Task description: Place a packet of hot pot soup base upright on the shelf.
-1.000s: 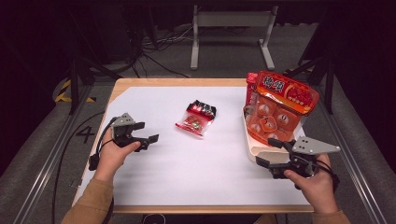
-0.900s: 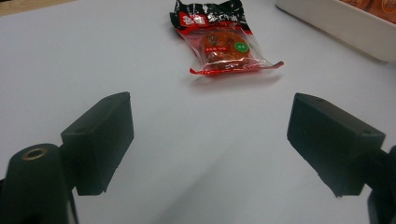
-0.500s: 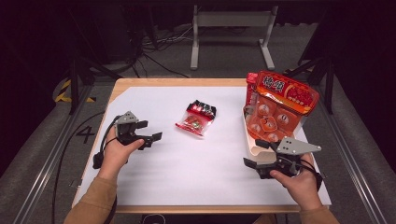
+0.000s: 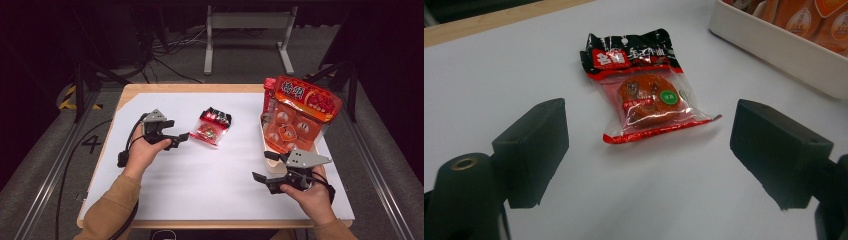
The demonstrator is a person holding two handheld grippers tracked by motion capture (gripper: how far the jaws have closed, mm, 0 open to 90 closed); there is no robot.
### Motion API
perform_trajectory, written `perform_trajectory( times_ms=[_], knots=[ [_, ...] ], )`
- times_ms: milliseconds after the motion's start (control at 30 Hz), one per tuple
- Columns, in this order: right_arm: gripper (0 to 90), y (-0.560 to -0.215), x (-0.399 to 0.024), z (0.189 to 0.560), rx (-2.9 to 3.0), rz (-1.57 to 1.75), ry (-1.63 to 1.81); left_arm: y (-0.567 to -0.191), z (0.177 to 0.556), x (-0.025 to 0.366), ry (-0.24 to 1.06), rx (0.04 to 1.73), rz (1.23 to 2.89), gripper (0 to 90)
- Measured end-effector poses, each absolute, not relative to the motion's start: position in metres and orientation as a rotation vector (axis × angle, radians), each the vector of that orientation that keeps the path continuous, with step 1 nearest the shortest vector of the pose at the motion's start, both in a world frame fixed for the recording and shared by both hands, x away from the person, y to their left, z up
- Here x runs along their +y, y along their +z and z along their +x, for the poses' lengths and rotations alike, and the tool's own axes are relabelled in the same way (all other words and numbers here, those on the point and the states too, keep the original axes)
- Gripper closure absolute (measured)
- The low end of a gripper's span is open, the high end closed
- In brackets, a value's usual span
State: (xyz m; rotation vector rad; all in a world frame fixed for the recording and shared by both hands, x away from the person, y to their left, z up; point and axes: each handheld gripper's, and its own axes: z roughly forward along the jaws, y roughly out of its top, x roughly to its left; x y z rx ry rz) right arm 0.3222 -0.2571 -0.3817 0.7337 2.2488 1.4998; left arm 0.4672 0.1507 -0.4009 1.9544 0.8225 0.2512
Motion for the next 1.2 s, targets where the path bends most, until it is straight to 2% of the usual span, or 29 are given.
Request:
perform_trajectory(
  times_ms=[467, 1200],
  knots=[
    [19.9, -0.382, -0.258, 0.319, 2.255, 0.727, 1.488, -0.417, 0.497, 0.125, 0.190, 0.822, 1.941, 26.6],
    [20.0, -0.382, -0.262, 0.320, 2.260, 0.726, 1.470, -0.442, 0.517, 0.104, 0.116, 0.884, 2.011, 27.1]
  ],
)
